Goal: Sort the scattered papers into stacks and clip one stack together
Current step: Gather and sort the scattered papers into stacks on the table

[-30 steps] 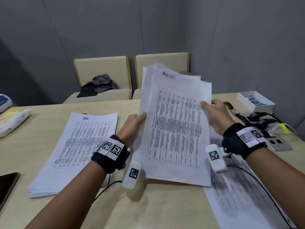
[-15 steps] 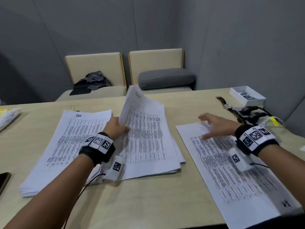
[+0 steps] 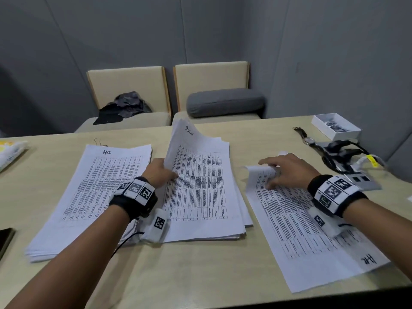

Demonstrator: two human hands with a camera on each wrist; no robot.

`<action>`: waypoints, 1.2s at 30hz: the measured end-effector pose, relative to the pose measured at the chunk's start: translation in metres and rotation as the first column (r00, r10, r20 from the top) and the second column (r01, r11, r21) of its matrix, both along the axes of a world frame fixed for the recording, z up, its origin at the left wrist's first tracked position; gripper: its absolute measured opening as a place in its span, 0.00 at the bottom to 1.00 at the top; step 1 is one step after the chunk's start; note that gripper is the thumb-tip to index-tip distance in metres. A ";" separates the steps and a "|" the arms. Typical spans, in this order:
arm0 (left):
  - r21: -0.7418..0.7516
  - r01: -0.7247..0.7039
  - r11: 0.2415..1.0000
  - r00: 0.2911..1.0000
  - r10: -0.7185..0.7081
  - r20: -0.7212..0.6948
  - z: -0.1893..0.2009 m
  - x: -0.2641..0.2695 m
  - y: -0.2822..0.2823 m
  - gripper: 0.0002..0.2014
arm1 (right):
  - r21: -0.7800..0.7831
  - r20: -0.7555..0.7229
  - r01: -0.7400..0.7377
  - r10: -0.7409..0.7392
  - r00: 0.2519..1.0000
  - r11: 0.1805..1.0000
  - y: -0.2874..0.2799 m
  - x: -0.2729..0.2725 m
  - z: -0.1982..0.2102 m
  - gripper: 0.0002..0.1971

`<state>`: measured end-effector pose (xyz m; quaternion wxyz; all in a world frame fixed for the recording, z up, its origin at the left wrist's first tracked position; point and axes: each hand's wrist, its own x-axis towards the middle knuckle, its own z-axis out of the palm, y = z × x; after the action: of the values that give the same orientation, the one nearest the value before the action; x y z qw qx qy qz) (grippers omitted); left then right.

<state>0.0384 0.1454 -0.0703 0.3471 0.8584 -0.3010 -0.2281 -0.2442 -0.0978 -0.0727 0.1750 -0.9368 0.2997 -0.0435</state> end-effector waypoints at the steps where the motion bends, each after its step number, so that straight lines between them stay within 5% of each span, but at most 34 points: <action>1: -0.008 -0.002 1.000 1.000 0.003 0.025 0.000 0.002 0.001 0.17 | -0.016 0.048 -0.017 0.017 0.999 1.000 0.001 -0.001 0.004 0.27; 5: -0.074 0.017 0.997 0.998 -0.013 0.060 0.005 0.002 0.005 0.15 | -0.008 0.236 -0.070 0.070 0.969 0.997 0.004 0.001 0.028 0.13; 14: -0.260 0.246 0.934 0.969 -0.243 0.043 0.029 -0.048 -0.004 0.03 | -0.135 0.471 -0.222 0.260 0.843 0.966 0.025 0.056 0.066 0.28; 17: -0.411 0.166 0.897 0.961 -0.240 -0.137 0.028 -0.060 -0.011 0.05 | -0.037 0.415 -0.093 0.100 0.904 0.995 0.030 0.080 0.048 0.45; 20: -0.463 0.090 0.882 0.948 -0.219 -0.232 0.015 -0.072 -0.018 0.23 | 0.030 0.273 0.150 -0.152 0.950 0.988 0.046 0.100 0.024 0.57; 24: -0.431 0.064 0.900 0.969 -0.159 -0.190 -0.005 -0.087 -0.025 0.15 | 0.078 0.128 0.280 -0.288 0.949 0.957 0.066 0.113 -0.002 0.59; 28: -0.513 0.004 0.858 0.986 -0.090 -0.143 0.012 -0.075 -0.016 0.15 | 0.305 0.326 0.383 -0.473 0.819 0.872 0.057 0.103 0.012 0.57; 30: -0.598 0.022 0.801 0.994 -0.084 -0.077 0.037 -0.066 -0.006 0.10 | 0.486 0.466 0.269 -0.506 0.725 0.832 0.042 0.090 0.038 0.55; 32: -0.674 0.053 0.737 0.997 -0.077 -0.006 0.064 -0.059 0.002 0.06 | 0.606 0.626 -0.073 -0.418 0.659 0.792 0.038 0.077 0.070 0.51; 34: -0.747 0.063 0.662 0.997 -0.069 0.023 0.092 -0.054 0.004 0.07 | 0.532 0.753 -0.272 -0.300 0.586 0.802 0.046 0.069 0.101 0.39; 36: -0.807 0.083 0.585 0.996 -0.080 0.044 0.115 -0.051 0.000 0.08 | 0.413 0.840 -0.284 -0.241 0.487 0.865 0.060 0.068 0.129 0.22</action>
<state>-0.0121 0.1451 0.0443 0.6870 0.5936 -0.4111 -0.0811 -0.1767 -0.0383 0.0564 0.5390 -0.7070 0.1568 -0.4303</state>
